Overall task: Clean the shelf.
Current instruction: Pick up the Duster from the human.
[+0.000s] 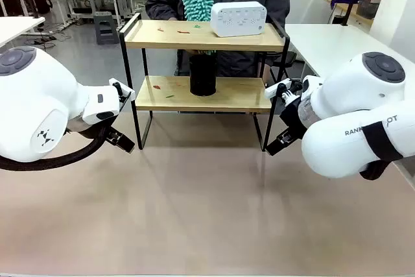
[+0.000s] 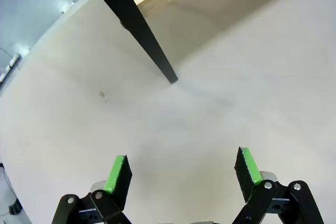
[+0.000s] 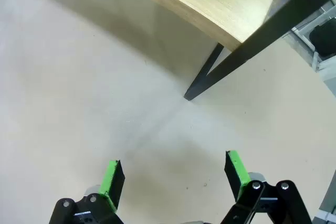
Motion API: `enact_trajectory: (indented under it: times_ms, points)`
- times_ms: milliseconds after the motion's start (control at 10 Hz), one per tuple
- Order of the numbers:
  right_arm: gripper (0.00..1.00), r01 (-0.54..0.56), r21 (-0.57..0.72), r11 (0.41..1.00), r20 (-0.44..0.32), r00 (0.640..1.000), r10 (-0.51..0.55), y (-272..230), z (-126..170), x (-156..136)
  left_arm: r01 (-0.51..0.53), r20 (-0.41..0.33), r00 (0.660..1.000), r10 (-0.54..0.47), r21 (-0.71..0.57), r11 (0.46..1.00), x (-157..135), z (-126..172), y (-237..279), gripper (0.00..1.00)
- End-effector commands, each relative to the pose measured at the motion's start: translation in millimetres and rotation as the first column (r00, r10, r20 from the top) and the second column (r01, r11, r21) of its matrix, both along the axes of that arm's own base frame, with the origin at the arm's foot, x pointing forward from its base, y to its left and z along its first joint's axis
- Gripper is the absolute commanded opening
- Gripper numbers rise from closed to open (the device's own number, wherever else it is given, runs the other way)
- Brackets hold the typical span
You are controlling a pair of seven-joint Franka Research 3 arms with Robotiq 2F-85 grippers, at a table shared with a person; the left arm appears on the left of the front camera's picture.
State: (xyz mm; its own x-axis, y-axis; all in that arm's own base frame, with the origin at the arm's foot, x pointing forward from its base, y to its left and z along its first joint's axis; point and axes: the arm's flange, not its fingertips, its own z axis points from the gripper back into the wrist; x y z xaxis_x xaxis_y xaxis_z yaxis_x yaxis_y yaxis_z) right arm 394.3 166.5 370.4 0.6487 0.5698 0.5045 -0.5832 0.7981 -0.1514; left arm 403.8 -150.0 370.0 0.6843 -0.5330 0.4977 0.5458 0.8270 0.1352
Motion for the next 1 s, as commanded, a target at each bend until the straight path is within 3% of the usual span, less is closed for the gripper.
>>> enact_trajectory:
  times_ms: [0, 900]
  points:
    - [1.00, 0.000, 0.000, 1.000, 0.000, 1.000, 0.000, 0.0, 0.0, 0.0, 0.000, 0.000, 1.000, 0.000, 0.000, 1.000, 0.0, 0.1, 0.0, 1.00]
    - [1.00, 0.000, 0.000, 1.000, 0.000, 1.000, 0.000, 0.0, 0.0, 0.0, 0.000, 0.000, 1.000, 0.000, 0.000, 1.000, 0.0, 0.1, 0.0, 1.00]
